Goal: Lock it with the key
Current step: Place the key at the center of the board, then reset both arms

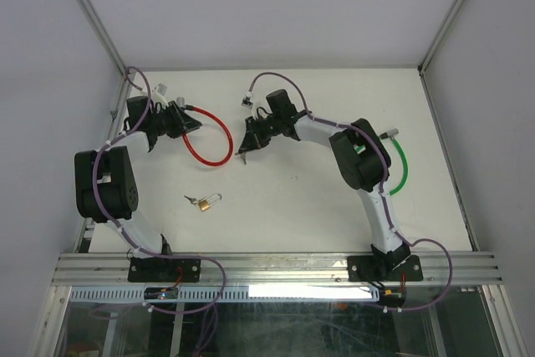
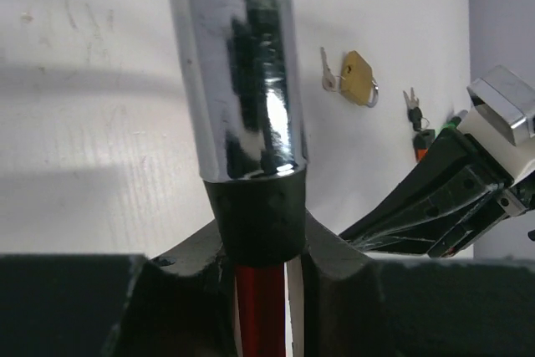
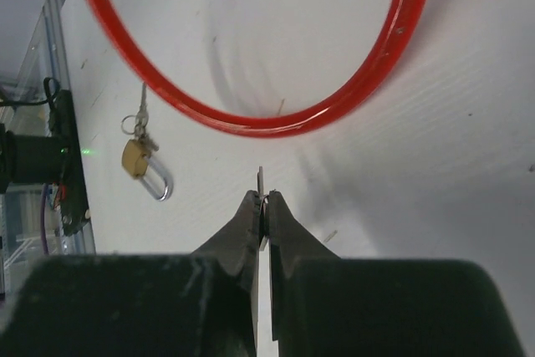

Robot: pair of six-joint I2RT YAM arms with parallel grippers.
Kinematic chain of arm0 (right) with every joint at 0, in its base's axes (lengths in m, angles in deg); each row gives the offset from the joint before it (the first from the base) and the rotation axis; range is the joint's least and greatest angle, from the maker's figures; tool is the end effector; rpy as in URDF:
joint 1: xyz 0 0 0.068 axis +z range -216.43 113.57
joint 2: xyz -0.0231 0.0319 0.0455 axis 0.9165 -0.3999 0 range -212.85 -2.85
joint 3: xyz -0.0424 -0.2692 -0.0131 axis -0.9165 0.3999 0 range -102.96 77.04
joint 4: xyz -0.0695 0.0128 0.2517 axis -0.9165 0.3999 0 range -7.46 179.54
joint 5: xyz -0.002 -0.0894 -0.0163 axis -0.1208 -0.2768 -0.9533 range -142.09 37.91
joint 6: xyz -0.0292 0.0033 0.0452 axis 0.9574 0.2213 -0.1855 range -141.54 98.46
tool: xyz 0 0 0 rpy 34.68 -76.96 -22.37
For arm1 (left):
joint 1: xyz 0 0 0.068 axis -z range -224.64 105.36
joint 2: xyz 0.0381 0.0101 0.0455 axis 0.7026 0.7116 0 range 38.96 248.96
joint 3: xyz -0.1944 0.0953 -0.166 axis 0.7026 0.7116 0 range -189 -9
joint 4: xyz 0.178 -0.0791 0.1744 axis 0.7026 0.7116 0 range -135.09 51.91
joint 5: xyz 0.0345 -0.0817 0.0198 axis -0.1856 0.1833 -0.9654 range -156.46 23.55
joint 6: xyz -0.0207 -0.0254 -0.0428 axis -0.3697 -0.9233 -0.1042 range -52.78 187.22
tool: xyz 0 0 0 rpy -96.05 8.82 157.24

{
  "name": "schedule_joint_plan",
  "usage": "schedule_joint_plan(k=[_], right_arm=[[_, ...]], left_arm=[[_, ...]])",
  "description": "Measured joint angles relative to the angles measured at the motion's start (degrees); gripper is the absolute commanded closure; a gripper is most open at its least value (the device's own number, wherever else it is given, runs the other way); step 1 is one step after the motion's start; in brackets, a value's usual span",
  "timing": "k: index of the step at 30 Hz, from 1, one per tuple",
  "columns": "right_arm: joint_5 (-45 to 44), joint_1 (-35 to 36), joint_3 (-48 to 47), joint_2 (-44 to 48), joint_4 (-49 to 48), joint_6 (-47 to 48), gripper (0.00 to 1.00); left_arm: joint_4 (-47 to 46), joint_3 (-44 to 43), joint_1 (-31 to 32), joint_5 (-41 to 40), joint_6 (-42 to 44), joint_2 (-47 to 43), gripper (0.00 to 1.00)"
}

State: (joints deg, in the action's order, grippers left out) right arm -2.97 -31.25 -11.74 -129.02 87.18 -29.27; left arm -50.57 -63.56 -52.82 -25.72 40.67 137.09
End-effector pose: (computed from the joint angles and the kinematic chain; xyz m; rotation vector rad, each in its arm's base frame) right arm 0.3762 0.2981 0.1604 -1.0071 2.1387 1.3623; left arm 0.3553 0.0277 0.1873 -0.2742 2.1962 -0.9675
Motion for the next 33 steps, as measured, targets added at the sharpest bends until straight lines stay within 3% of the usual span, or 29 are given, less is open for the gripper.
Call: schedule_joint_plan(k=[5,11,18,25,32,33], right_arm=[[-4.46,1.81,-5.09,-5.70,2.80,-1.92,0.79],[-7.69,2.75,-6.75,-6.05,6.38,0.22,0.54],[-14.58,2.29,-7.32,-0.07,12.24,9.90,0.48],[-18.34,-0.55,-3.80,17.40,14.95,20.39,0.43],[-21.14,-5.75,6.29,41.11,17.86,32.63,0.02],[-21.03,-6.88,7.13,43.91,18.97,33.92,0.01]], left_arm=[[4.07,-0.57,-0.02,-6.97,3.34,-0.11,0.49],[8.00,-0.52,-0.04,-16.74,6.47,-4.28,0.35],[7.61,0.39,-0.04,-26.49,10.82,-17.31,0.01],[2.43,5.77,-0.04,-31.74,12.31,-30.75,0.01],[-2.19,8.87,-0.04,-21.38,6.27,-33.57,0.01],[-2.58,8.87,-0.02,-19.82,5.51,-33.83,0.01]])
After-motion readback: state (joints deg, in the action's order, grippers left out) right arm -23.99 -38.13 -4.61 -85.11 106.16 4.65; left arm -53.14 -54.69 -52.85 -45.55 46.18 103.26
